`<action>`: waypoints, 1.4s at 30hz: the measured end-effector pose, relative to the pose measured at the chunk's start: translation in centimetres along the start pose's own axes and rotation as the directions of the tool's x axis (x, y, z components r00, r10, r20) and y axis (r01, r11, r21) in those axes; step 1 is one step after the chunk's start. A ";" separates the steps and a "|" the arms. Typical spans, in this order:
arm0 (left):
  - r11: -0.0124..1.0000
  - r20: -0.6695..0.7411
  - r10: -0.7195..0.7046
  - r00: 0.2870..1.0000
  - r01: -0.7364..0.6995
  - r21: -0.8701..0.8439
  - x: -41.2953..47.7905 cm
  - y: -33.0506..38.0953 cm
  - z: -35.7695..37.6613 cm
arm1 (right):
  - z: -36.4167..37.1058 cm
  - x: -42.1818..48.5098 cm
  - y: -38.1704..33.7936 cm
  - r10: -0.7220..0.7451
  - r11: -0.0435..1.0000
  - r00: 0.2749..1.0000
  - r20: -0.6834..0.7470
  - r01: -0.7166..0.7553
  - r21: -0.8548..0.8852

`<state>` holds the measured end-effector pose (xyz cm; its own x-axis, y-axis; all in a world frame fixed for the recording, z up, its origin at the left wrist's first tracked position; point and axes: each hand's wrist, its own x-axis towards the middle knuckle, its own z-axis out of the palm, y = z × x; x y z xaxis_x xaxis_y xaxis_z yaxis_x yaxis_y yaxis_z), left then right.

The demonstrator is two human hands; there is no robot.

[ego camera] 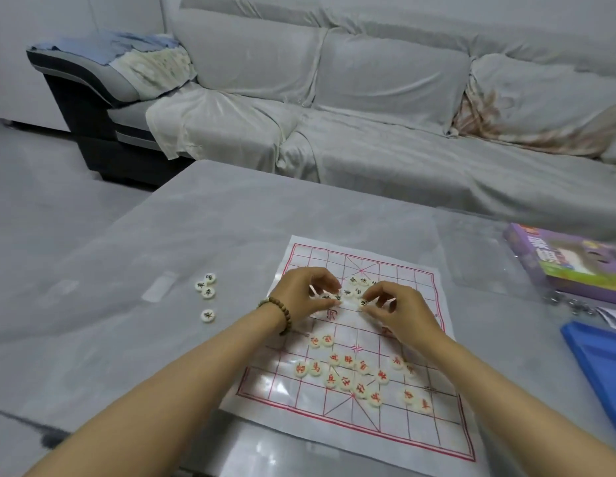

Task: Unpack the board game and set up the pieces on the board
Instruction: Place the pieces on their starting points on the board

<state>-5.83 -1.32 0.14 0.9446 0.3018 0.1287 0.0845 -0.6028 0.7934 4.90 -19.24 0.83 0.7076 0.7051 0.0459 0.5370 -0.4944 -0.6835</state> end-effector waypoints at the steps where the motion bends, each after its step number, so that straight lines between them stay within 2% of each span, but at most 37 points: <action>1: 1.000 0.025 0.001 1.000 -0.001 0.011 0.4 0.3 1.0 | -0.3 -0.1 0.6 0.007 1.000 1.000 0.006 -0.007 -0.005; 4: 0.999 0.066 -0.010 0.998 0.007 0.049 1.3 0.5 3.0 | -0.5 -0.2 1.8 -0.008 1.000 1.000 0.025 0.009 -0.008; 13: 0.990 0.032 -0.015 0.999 0.011 0.138 3.7 0.2 3.3 | -0.8 1.9 2.7 -0.053 0.996 0.999 0.009 0.054 -0.070; 21: 0.993 0.071 0.019 0.997 -0.027 0.116 4.1 -0.2 2.8 | -0.9 2.0 2.8 -0.072 0.996 0.996 0.049 0.075 -0.055; 25: 0.992 0.005 0.044 0.999 -0.044 0.116 2.7 -0.7 1.0 | -1.1 1.6 1.8 -0.061 0.998 0.998 -0.017 0.060 -0.032; 28: 0.993 -0.083 -0.009 0.996 0.019 0.120 1.1 -1.9 -2.0 | -0.4 1.7 0.0 -0.086 0.996 0.996 -0.022 0.085 -0.014; 31: 0.953 -0.124 -0.093 0.988 0.125 0.275 -0.8 -4.4 -5.6 | 1.6 2.2 -2.7 -0.138 0.990 0.990 0.026 0.138 -0.008; 33: 0.877 -0.081 -0.137 0.987 0.159 0.453 -2.1 -6.6 -7.7 | 3.5 2.5 -4.6 -0.176 0.984 0.982 0.068 0.176 0.000; 35: 0.819 -0.017 -0.212 0.977 0.187 0.542 -3.5 -8.6 -9.2 | 5.4 2.6 -6.5 -0.201 0.980 0.975 0.099 0.200 0.021; 37: 0.826 0.028 -0.252 0.967 0.200 0.527 -4.8 -10.0 -10.1 | 7.2 2.8 -8.1 -0.226 0.974 0.967 0.117 0.223 0.031; 42: 0.894 0.055 -0.201 0.978 0.161 0.418 -8.0 -10.4 -11.2 | 11.1 3.1 -10.8 -0.274 0.962 0.942 0.193 0.272 0.039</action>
<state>-17.85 10.77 -2.45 0.9241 0.3763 -0.0663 0.3599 -0.7990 0.4818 -3.80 -6.05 0.25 0.4311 0.8978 0.0901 0.6909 -0.2642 -0.6729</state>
